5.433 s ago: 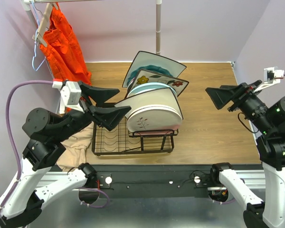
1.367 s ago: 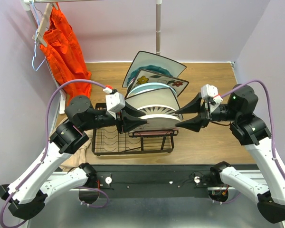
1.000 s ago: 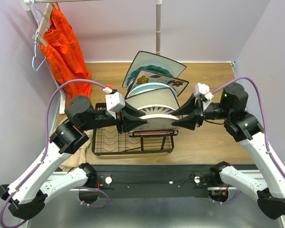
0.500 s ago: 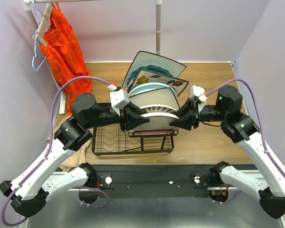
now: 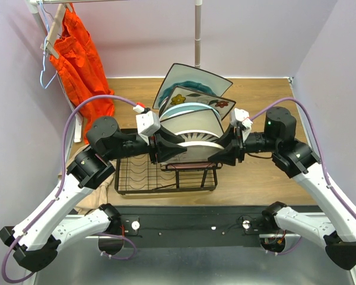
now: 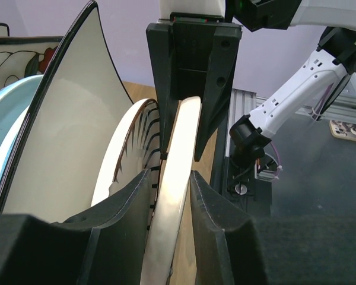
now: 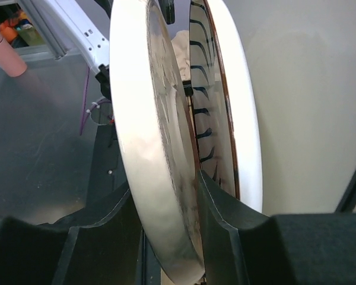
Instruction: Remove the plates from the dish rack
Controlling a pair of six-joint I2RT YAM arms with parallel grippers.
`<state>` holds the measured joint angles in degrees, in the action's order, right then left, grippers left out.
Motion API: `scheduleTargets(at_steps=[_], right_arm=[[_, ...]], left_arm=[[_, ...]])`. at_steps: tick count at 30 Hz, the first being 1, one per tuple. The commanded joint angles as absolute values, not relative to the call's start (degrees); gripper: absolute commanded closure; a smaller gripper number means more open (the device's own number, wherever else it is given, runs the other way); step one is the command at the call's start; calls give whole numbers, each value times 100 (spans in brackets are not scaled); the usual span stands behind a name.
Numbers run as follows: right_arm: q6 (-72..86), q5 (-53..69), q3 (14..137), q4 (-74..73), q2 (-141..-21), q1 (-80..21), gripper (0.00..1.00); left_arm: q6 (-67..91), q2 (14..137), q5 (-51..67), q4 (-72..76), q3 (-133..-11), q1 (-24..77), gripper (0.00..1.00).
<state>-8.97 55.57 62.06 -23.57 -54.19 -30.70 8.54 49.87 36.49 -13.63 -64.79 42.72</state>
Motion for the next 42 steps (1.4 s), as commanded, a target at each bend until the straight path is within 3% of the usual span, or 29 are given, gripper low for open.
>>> scheduleTargets(at_steps=[1,5,12,22,42], right_arm=[[-914,4914,6135,-2118,-5528,-3208,52],[-967,4799,6126,-2083,-5476,-3234,59],[-1020,4869,6381,-2074,-5405,-3226,99],[-765,4878,6854,-1732,-5177,-3226,99],[-527,4869,7418,-1688,-5107,-3234,99]], left_arm=[[932,4939,3621,-1222,-6460,4271,59],[932,4983,3630,-1204,-6460,4272,59],[888,5019,3393,-1529,-6925,4280,58],[1037,4869,2699,-1749,-7321,4280,45],[1336,4518,2189,-1837,-7611,4271,44]])
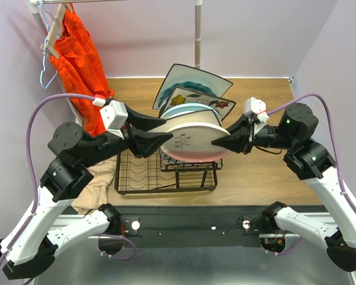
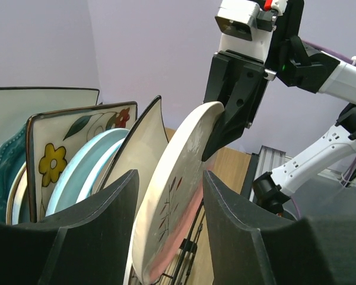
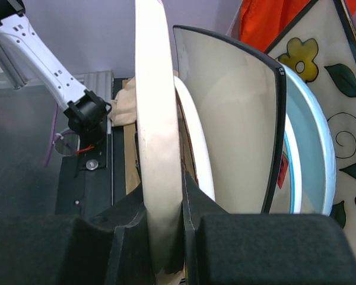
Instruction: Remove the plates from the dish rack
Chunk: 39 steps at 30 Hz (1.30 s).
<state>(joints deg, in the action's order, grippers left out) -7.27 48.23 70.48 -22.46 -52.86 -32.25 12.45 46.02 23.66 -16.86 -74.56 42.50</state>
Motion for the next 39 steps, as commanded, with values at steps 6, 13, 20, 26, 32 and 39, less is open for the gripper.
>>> scheduleTargets(at_steps=[6,13,20,26,32,39], right_arm=[[-396,4764,7576,-1679,-5063,-3234,99],[-211,4597,7840,-1661,-5045,-3226,99],[183,4447,8121,-1538,-5168,-3217,99],[615,4236,8507,-1328,-5326,-3226,99],[1159,3991,8754,-1029,-5475,-3226,99],[2195,3183,8938,-458,-5765,-3226,99]], left_arm=[[1345,4447,2136,-1898,-7673,4271,43],[1424,4377,2188,-1907,-7770,4271,43],[1599,4228,2329,-1837,-7804,4272,43],[1714,4114,2382,-1837,-7928,4271,43],[1810,4069,2417,-1776,-7875,4271,43],[1837,4104,2470,-1705,-7849,4272,43]])
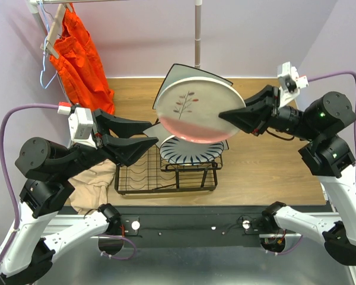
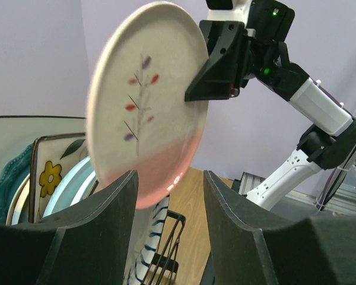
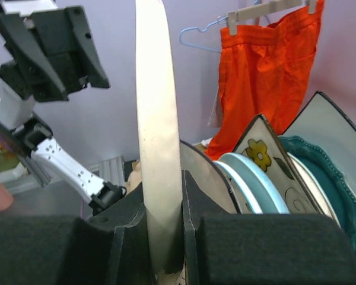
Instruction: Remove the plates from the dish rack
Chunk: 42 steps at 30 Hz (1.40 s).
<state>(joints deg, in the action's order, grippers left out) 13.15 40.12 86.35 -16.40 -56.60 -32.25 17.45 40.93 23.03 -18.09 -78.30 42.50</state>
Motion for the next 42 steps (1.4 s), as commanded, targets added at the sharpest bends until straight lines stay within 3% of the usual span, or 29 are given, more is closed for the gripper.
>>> scheduleTargets(at_steps=[1,22,29,35,42], right_arm=[[2319,3051,8947,-257,-5792,-3234,99],[4148,36,9712,1221,-6829,-3226,99],[4070,-1835,9782,1301,-7022,-3094,99],[3989,-2593,10151,1021,-7583,-2243,99],[5289,-1024,9932,712,-8146,101,99]], left_arm=[[1846,4113,2478,-1688,-7849,4271,43],[1775,4104,2417,-1723,-7699,4272,43],[1793,4175,2338,-1784,-7655,4272,43],[1793,4219,2338,-1784,-7664,4271,43],[1758,4210,2320,-1784,-7524,4271,43]])
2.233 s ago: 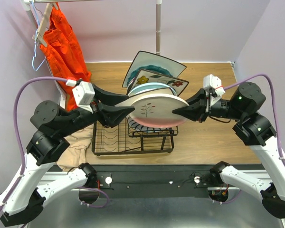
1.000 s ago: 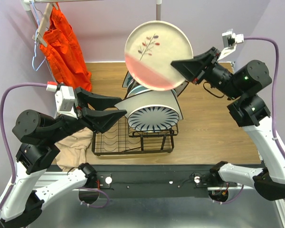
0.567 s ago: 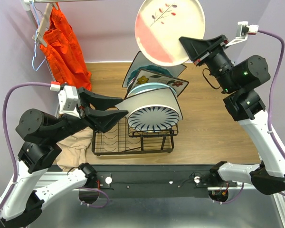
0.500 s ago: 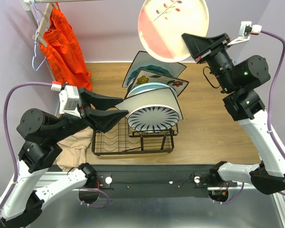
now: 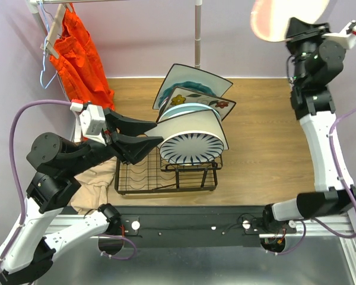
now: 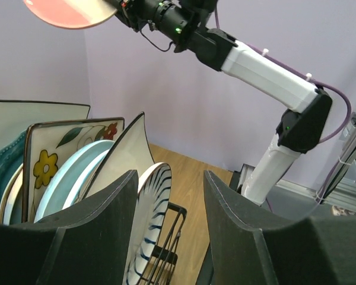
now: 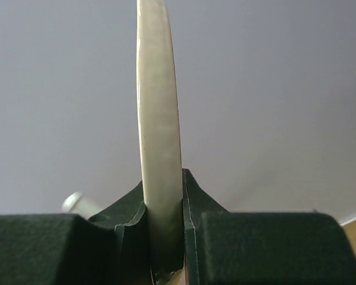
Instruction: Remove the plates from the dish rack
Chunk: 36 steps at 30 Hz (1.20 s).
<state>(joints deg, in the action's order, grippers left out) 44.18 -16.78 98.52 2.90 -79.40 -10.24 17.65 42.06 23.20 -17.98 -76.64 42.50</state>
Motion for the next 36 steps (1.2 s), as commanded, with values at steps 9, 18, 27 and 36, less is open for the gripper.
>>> scheduleTargets(at_steps=[9,18,27,36], right_arm=[[6003,893,7888,1194,-8446,1380,99],[6012,1599,6223,2671,-8954,1547,99],[6152,2513,6705,3630,-10528,1810,99],[6293,2338,7400,3683,-11626,1828,99]], left_arm=[[1732,4149,2127,-1617,-7076,4280,43],[1828,3683,1986,-1608,-6803,4280,44],[1758,3604,1898,-1916,-7180,4271,43],[1740,3542,1846,-1925,-7031,4272,44]])
